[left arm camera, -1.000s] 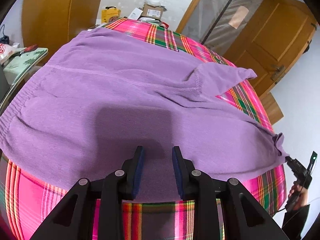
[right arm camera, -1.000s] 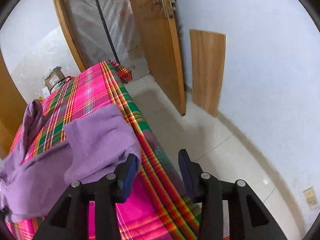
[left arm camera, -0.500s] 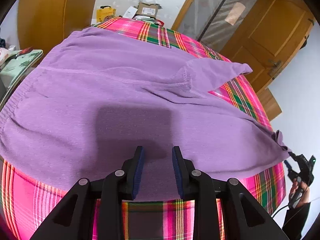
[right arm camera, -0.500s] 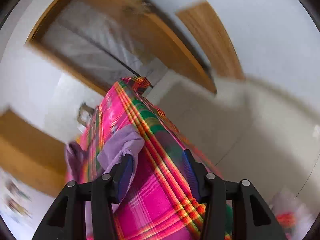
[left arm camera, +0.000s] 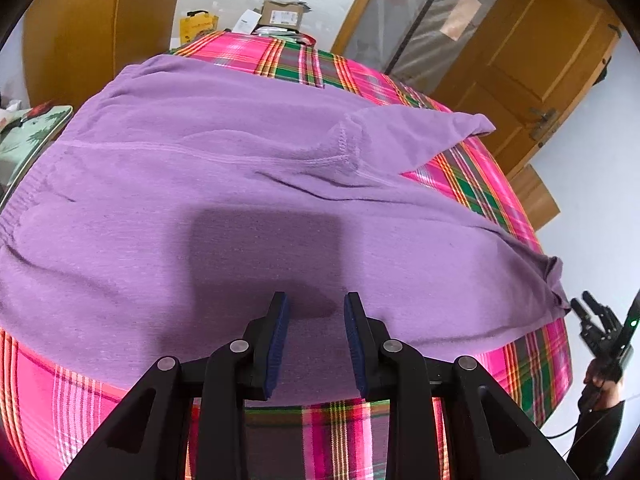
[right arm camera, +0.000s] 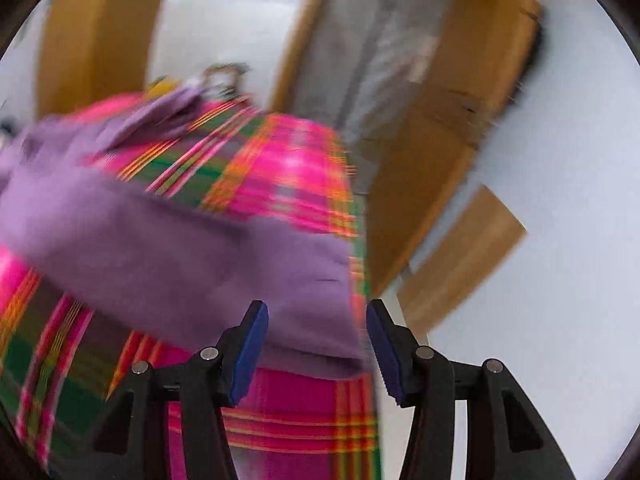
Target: Fold clothes
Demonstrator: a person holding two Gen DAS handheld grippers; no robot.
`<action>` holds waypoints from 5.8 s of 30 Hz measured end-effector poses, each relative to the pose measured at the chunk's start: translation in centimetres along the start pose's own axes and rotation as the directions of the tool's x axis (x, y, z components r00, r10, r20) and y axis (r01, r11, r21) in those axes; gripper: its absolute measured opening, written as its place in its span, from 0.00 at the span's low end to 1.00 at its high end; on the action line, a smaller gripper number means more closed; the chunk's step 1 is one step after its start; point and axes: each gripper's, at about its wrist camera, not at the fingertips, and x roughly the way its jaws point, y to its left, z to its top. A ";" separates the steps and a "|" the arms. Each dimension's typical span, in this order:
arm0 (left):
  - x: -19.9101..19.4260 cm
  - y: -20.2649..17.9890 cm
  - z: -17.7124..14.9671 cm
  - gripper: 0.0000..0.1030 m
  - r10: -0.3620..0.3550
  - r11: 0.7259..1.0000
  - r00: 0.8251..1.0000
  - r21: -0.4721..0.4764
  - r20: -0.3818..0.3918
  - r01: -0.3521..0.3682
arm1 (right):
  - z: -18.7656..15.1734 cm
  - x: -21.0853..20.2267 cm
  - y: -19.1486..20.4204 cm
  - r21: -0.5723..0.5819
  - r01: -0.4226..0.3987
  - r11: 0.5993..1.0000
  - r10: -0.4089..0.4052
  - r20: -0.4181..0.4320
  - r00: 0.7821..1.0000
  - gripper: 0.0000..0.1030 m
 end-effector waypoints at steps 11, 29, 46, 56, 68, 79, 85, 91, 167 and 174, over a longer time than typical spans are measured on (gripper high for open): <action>0.2 -0.4 -0.1 0.28 -0.005 1.000 1.000 0.007 -0.006 0.005 | 0.4 2.2 1.0 -0.045 -0.115 0.992 0.113 -0.037 0.993 0.12; 0.3 -3.4 -1.0 0.28 -0.063 0.992 0.998 0.105 -0.028 0.066 | -10.2 3.5 -15.3 0.882 -0.066 0.467 0.129 0.005 0.992 0.32; 3.0 -13.9 -4.6 0.40 -0.140 0.871 0.986 0.462 -0.091 0.166 | -12.9 7.0 -13.8 0.928 -0.307 0.210 0.372 0.214 0.903 0.44; 4.6 -17.4 -6.3 0.35 -0.101 0.777 0.993 0.618 -0.061 0.117 | -13.3 7.8 -14.8 0.927 -0.331 0.179 0.371 0.248 0.895 0.08; 4.3 -17.2 -5.9 0.03 -0.120 0.795 0.990 0.590 -0.069 0.137 | -13.8 7.1 -15.4 0.918 -0.372 0.139 0.347 0.307 0.886 0.05; 0.0 -17.1 -6.0 0.03 -0.235 0.797 0.970 0.557 -0.068 0.232 | -14.3 2.0 -16.5 0.903 -0.397 0.166 0.282 0.342 0.896 0.05; 0.7 -17.0 -7.2 0.03 -0.224 0.789 0.968 0.560 -0.118 0.251 | -18.1 2.1 -17.2 0.953 -0.279 0.120 0.246 0.244 0.938 0.01; 1.8 -17.1 -7.9 0.03 -0.188 0.776 0.971 0.585 -0.144 0.237 | -19.7 2.2 -17.0 0.950 -0.309 0.035 0.286 0.287 0.914 0.13; -8.3 6.9 -4.6 0.40 0.219 0.975 0.947 -0.099 0.234 -0.201 | 2.6 -2.5 13.2 0.133 -0.598 0.790 0.593 0.079 0.801 0.27; -9.2 12.8 -4.2 0.40 0.338 0.921 0.914 -0.278 0.224 -0.273 | 2.2 -6.4 22.0 -0.149 -0.719 0.679 0.730 0.044 0.682 0.34</action>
